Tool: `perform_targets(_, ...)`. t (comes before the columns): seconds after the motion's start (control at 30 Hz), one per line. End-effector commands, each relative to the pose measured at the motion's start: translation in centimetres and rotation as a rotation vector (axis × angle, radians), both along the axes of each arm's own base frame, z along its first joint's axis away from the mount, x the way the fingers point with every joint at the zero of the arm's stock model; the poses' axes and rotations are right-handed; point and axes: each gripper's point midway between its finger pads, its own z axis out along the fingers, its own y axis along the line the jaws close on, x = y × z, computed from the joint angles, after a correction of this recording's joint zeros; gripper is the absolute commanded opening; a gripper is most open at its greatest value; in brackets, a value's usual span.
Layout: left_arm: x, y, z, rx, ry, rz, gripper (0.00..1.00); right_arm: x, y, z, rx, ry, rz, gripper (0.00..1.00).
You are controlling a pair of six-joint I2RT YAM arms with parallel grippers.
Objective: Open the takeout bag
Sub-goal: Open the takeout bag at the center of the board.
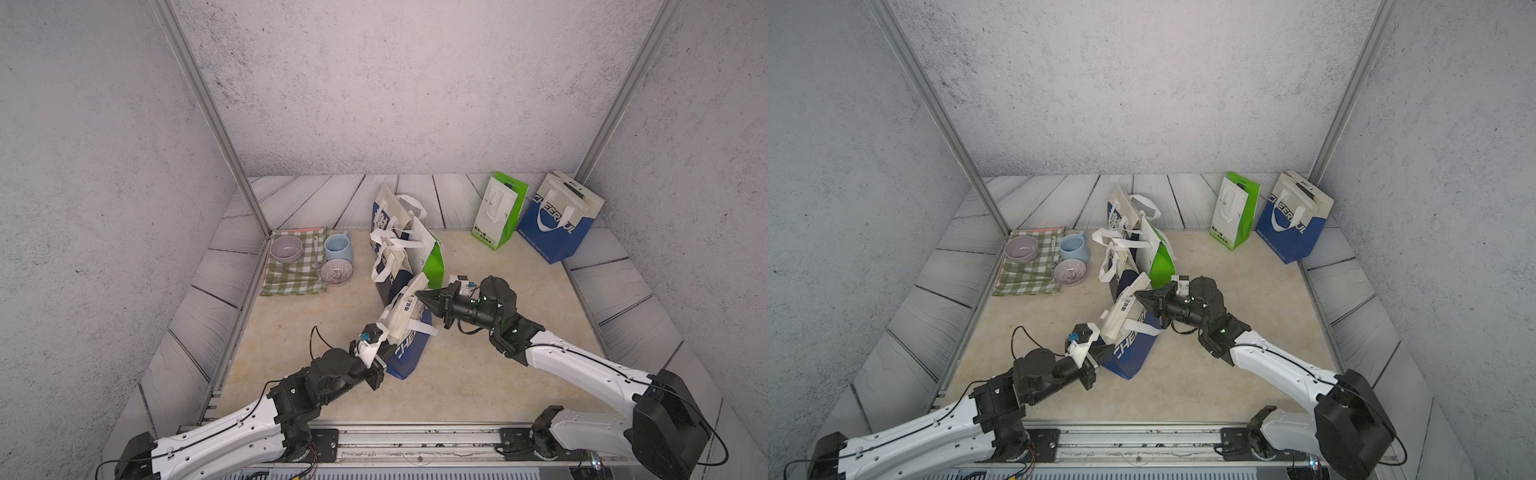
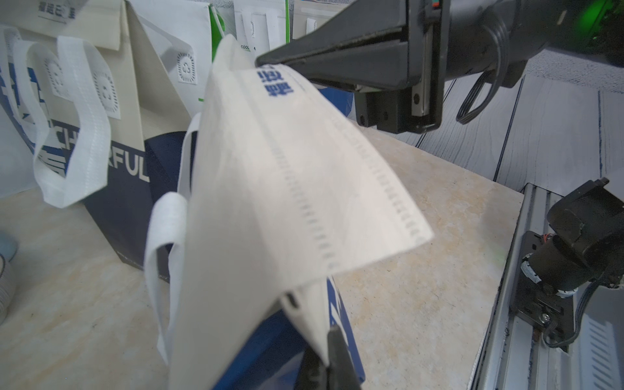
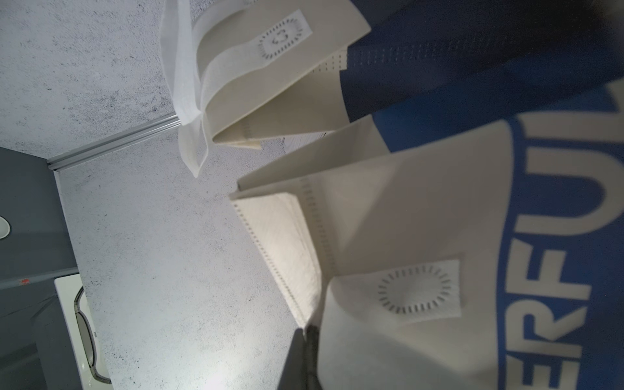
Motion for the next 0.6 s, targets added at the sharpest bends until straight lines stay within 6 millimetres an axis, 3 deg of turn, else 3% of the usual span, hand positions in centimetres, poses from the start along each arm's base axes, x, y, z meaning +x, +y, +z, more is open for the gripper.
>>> perform_targets(0.0,-0.4,0.4,-1.8,0.058,0.038,-0.011,0.00,0.4,-0.5,4.7,0.069,-0.127,-0.033,0.00)
perform_targets(0.2,-0.4,0.4,-1.9,0.062,0.040,-0.013,0.00,0.5,-0.3,5.4,0.067,-0.140,-0.027,0.00)
perform_targets(0.37,-0.5,0.5,-1.8,0.064,0.038,-0.012,0.00,-0.1,-0.9,8.7,0.011,-0.256,-0.018,0.00)
perform_targets(0.57,-0.5,0.5,-1.7,0.063,0.037,-0.012,0.00,-0.1,-0.9,7.5,-0.020,-0.248,-0.013,0.00)
